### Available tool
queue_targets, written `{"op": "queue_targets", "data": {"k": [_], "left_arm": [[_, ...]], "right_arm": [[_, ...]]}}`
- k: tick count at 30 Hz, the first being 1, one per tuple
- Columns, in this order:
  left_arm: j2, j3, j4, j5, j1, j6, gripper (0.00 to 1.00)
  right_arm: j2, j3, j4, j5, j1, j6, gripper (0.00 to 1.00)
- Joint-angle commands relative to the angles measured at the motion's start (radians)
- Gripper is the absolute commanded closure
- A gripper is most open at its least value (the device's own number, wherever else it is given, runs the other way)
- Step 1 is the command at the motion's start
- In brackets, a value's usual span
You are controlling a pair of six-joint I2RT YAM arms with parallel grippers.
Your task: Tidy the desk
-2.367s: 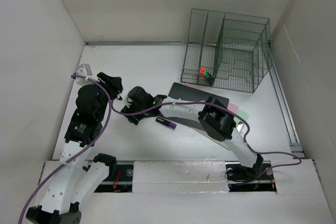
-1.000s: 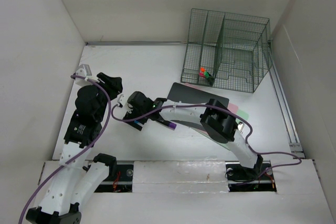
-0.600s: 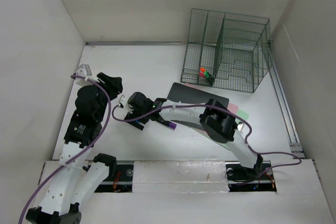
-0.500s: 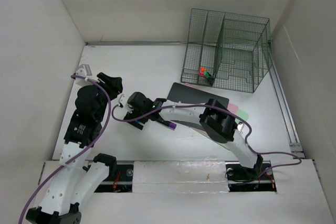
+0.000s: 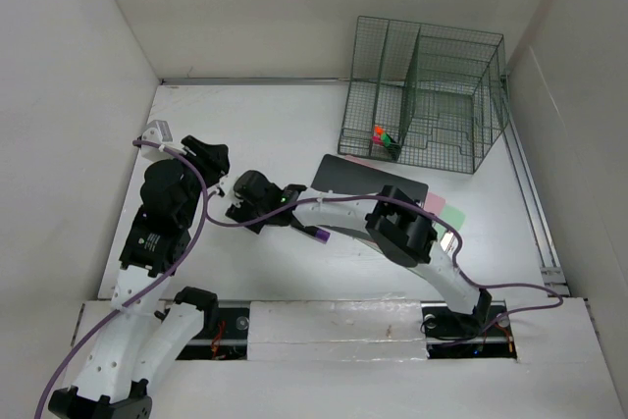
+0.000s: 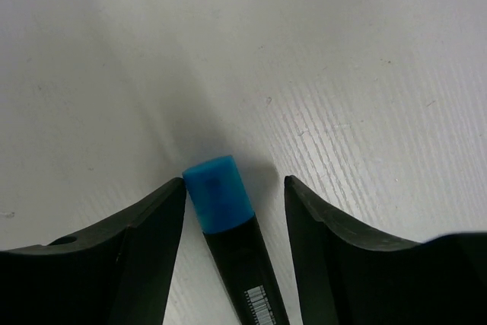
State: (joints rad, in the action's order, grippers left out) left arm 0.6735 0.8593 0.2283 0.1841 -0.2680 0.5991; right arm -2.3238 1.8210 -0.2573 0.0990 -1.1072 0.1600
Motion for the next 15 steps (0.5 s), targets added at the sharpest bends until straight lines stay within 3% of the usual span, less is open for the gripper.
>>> {"op": "queue_targets", "data": {"k": [1, 7, 15], "left_arm": [[-0.012, 0.037, -0.040, -0.008, 0.003, -0.016, 0.58], [-0.012, 0.034, -0.043, -0.014, 0.003, -0.019, 0.58], [-0.012, 0.030, -0.044, -0.020, 0.003, -0.022, 0.58]], "right_arm": [[-0.023, 0.050, 0.061, 0.007, 0.012, -0.014, 0.41], [-0.023, 0.054, 0.075, -0.021, 0.021, -0.030, 0.47], [0.006, 0.018, 0.121, -0.088, 0.040, -0.072, 0.67]]}}
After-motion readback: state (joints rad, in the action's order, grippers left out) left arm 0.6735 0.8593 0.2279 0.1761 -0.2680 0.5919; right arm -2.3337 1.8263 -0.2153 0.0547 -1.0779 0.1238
